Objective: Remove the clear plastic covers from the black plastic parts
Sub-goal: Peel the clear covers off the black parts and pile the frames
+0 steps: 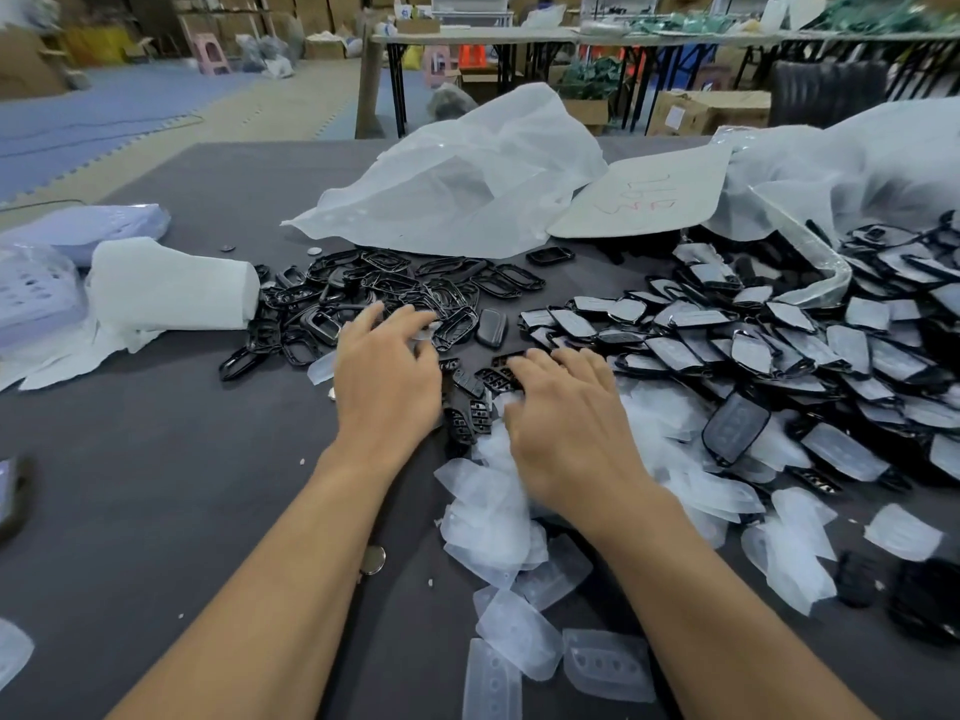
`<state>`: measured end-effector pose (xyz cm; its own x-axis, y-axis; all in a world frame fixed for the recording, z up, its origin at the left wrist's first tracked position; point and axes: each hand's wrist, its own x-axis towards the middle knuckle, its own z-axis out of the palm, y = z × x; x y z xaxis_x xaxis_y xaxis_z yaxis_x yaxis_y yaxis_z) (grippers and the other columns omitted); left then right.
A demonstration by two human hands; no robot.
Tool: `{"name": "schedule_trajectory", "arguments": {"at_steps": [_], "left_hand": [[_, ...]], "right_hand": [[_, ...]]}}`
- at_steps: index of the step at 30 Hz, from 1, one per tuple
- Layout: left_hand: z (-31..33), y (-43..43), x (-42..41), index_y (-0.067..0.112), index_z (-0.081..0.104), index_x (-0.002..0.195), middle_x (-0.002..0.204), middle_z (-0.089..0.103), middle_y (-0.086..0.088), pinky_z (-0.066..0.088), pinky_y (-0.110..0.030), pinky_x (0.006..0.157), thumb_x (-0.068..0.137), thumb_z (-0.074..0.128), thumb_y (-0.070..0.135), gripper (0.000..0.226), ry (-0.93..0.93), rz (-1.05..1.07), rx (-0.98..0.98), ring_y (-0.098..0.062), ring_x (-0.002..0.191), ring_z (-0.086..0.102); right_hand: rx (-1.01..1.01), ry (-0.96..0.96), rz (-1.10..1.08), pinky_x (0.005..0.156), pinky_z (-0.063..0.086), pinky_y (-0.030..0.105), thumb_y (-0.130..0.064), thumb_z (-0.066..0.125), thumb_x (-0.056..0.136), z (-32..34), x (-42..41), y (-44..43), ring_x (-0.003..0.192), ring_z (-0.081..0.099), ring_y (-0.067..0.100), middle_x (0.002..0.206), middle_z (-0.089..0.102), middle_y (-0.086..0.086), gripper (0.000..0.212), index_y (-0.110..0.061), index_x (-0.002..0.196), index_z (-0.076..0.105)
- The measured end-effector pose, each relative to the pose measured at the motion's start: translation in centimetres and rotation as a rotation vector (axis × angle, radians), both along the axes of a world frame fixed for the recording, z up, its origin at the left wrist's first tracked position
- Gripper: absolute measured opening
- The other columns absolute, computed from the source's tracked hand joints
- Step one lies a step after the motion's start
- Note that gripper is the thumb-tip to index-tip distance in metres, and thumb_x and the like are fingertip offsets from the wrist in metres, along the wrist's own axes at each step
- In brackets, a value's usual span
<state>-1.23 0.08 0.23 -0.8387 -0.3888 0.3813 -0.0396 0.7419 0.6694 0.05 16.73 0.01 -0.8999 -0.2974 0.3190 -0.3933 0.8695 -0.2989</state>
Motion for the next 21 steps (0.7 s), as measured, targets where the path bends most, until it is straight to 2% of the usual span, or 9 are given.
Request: {"name": "schedule_trajectory", "arguments": {"at_steps": [3,5,7,10,13,15,18,19,21], "left_hand": [[-0.1,0.5,-2.4,0.024,0.071,0.131,0.141,0.065,-0.004,0.023,-0.05,0.125,0.096,0.06,0.016,0.037,-0.041,-0.075,-0.132,-0.026,0.145,0.042],[-0.2,0.5,-3.6,0.031,0.069,0.132,0.141,0.065,0.003,0.015,-0.047,0.127,0.097,0.06,0.028,0.036,-0.163,-0.131,-0.279,-0.02,0.145,0.043],[-0.5,0.3,-4.1,0.034,0.072,0.127,0.134,0.07,0.004,0.014,-0.044,0.127,0.096,0.063,0.035,0.032,-0.225,-0.149,-0.322,-0.016,0.136,0.052],[-0.4,0.4,-3.7,0.03,0.081,0.107,0.106,0.08,-0.001,0.03,-0.039,0.12,0.094,0.068,0.028,0.019,-0.101,-0.087,-0.284,-0.02,0.108,0.068],[-0.3,0.9,-2.7,0.027,0.084,0.099,0.092,0.081,-0.001,0.044,-0.038,0.104,0.094,0.067,0.019,0.019,0.065,-0.004,-0.24,-0.025,0.09,0.07],[0.0,0.9,-2.2,0.031,0.083,0.101,0.086,0.08,0.004,0.047,-0.037,0.092,0.096,0.064,0.023,0.021,0.138,0.059,-0.153,-0.023,0.084,0.068],[0.5,0.9,-1.4,0.033,0.081,0.106,0.078,0.076,0.019,0.051,-0.026,0.077,0.096,0.065,0.025,0.02,0.205,0.113,0.07,-0.004,0.076,0.067],[0.5,0.9,-1.1,0.029,0.081,0.105,0.076,0.074,0.023,0.054,-0.02,0.075,0.094,0.068,0.022,0.019,0.236,0.088,0.205,0.0,0.076,0.069],[0.6,0.9,-0.3,0.021,0.08,0.105,0.08,0.079,0.015,0.061,-0.02,0.07,0.091,0.074,0.011,0.018,0.251,-0.008,0.57,-0.004,0.08,0.076]], "right_hand": [[-0.026,-0.016,-0.021,0.117,0.007,0.032,-0.026,0.05,0.102,-0.2,0.0,0.2,0.13,0.045,0.021,0.133,0.064,-0.002,0.029,-0.02,0.125,0.065],[-0.059,0.006,-0.023,0.115,0.008,0.029,-0.019,0.052,0.099,-0.1,0.0,0.1,0.126,0.048,0.02,0.125,0.068,-0.004,0.028,-0.02,0.122,0.069],[-0.09,-0.01,-0.042,0.111,0.013,0.026,-0.013,0.054,0.096,0.1,0.1,0.2,0.122,0.049,0.02,0.117,0.071,-0.003,0.028,-0.019,0.118,0.071],[-0.147,-0.052,-0.07,0.102,0.019,0.024,-0.004,0.055,0.089,0.6,0.3,0.5,0.115,0.049,0.023,0.111,0.072,0.005,0.035,-0.016,0.117,0.073],[-0.097,-0.035,-0.067,0.102,0.019,0.021,-0.001,0.058,0.087,1.0,0.5,0.6,0.107,0.057,0.023,0.094,0.074,0.004,0.032,-0.018,0.106,0.076],[-0.113,-0.024,-0.074,0.104,0.022,0.02,0.006,0.057,0.084,1.2,0.6,0.6,0.101,0.062,0.026,0.082,0.075,0.003,0.034,-0.017,0.097,0.078],[-0.243,0.041,-0.108,0.103,0.045,0.032,0.01,0.054,0.088,1.7,0.9,0.8,0.105,0.067,0.029,0.085,0.078,0.003,0.04,-0.018,0.104,0.079],[-0.313,0.098,-0.109,0.096,0.053,0.036,0.009,0.055,0.09,1.8,1.0,0.9,0.1,0.069,0.027,0.088,0.078,0.003,0.039,-0.018,0.108,0.078],[-0.488,0.187,-0.085,0.085,0.058,0.034,0.006,0.061,0.093,2.1,1.3,0.9,0.089,0.072,0.019,0.095,0.079,-0.001,0.034,-0.016,0.113,0.077]]}}
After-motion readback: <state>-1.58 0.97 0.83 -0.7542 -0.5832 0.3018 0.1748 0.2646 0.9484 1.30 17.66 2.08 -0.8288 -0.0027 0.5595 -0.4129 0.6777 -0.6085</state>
